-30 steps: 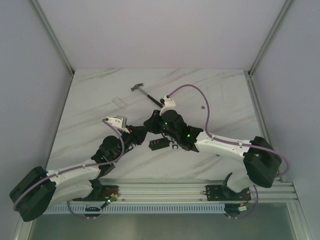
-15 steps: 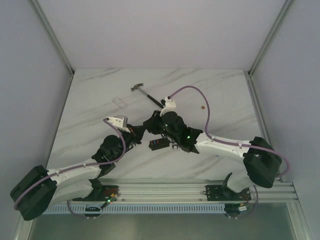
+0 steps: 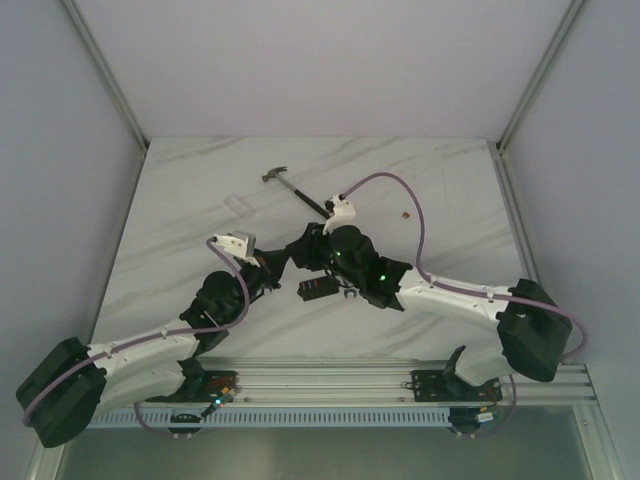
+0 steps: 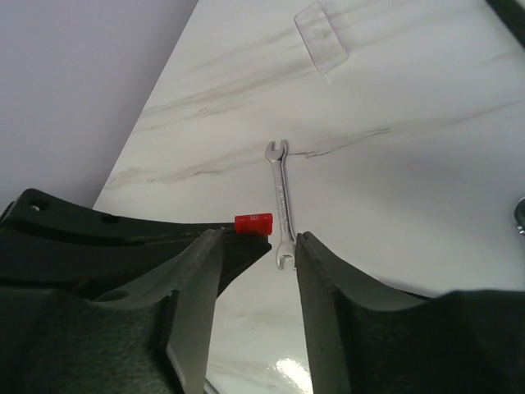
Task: Snap on the fuse box
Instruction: Pick up the fuse from the center of the board.
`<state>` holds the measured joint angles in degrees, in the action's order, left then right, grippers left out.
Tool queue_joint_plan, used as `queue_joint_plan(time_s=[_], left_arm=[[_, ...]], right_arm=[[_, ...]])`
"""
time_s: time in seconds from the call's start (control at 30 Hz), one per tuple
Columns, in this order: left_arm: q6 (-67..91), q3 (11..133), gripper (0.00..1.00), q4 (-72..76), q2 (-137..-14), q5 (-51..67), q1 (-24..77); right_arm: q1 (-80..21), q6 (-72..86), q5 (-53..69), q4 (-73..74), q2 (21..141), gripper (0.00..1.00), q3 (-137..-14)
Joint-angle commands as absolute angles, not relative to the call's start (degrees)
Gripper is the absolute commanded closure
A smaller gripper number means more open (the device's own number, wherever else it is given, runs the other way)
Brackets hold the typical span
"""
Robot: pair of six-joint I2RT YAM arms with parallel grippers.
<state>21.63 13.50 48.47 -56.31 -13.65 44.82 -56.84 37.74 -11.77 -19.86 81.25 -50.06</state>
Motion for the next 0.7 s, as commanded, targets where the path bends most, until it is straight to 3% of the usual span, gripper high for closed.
queue_joint_plan(time_s=[0.0,0.33,0.67], left_arm=[[16.4,14.4,1.00,45.2,-53.6,-10.0,43.0],[12.5,15.9,1.00,39.4,-48.0,9.4,35.6],[9.3,17.7,1.00,39.0,-50.0,18.3,35.2]], right_arm=[[-55.4,28.8,-10.5,-19.8,76.7,0.49,-49.0],[-41.8,6.4,19.2,-14.8,68.9,0.43,-47.8],[-39.2,-5.2,31.1,-8.4,66.9,0.44,-48.8]])
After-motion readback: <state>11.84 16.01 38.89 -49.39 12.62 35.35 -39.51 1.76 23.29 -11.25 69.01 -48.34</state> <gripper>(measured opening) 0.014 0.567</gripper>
